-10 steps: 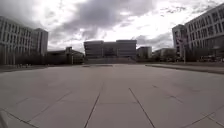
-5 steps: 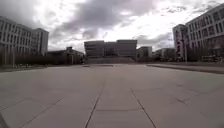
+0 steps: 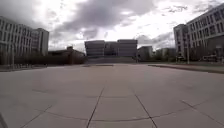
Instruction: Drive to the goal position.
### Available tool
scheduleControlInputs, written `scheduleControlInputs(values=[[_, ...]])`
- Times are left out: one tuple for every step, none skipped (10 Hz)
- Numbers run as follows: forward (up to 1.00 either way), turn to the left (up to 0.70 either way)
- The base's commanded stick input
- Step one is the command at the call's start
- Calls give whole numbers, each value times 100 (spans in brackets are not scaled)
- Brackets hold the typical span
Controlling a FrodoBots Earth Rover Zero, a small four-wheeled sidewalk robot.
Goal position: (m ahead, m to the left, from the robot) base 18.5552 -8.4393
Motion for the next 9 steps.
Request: scheduleControlInputs(values=[[50, 1], [50, 1], [50, 1], [50, 1], [50, 1], [50, 1], [50, 1], [50, 1], [50, 1]])
